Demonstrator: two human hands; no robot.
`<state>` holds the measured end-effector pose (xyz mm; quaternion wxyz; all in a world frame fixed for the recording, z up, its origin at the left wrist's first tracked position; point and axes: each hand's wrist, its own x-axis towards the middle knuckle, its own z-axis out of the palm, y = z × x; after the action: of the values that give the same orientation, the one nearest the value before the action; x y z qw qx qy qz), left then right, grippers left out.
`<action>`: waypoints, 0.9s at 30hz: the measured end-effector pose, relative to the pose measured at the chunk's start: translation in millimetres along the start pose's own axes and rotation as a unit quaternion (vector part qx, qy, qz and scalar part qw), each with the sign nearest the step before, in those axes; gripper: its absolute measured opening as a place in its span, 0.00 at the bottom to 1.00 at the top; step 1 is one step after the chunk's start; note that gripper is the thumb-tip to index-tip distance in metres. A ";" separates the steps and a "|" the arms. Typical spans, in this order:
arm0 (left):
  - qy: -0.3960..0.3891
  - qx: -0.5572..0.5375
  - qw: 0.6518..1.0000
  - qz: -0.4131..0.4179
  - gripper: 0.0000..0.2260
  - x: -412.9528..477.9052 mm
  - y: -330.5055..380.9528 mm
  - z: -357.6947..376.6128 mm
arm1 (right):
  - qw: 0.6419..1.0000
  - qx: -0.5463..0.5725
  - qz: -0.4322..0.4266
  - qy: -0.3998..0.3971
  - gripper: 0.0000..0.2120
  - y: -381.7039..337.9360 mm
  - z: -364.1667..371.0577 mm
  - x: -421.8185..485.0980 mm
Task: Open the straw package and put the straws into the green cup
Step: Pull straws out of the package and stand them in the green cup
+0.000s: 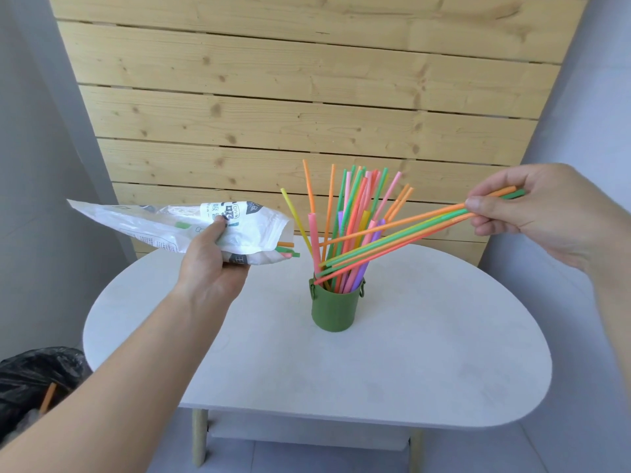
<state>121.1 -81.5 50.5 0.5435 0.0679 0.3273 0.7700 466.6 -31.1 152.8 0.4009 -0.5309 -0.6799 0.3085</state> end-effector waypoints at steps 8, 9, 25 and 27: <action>-0.005 0.002 1.000 -0.002 0.06 -3.2 -2.1 2.0 | 0.997 -0.066 -0.027 0.001 0.02 -7.9 -8.4 1.1; -0.005 0.004 1.000 -0.001 0.06 -2.5 -2.0 1.3 | 0.997 -0.068 -0.029 0.002 0.02 -9.1 -9.2 1.2; 0.011 0.034 0.999 0.029 0.07 2.4 -0.8 -6.1 | 0.974 -0.206 -0.061 -0.067 0.04 -37.5 38.7 24.9; 0.017 0.042 0.998 0.037 0.08 2.3 1.6 -8.6 | 0.977 -0.192 -0.070 -0.065 0.04 -40.6 51.5 31.9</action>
<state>114.9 -83.4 44.1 0.5055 0.0895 0.3655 0.7765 398.7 -9.8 168.9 0.2670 -0.5276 -0.7867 0.1773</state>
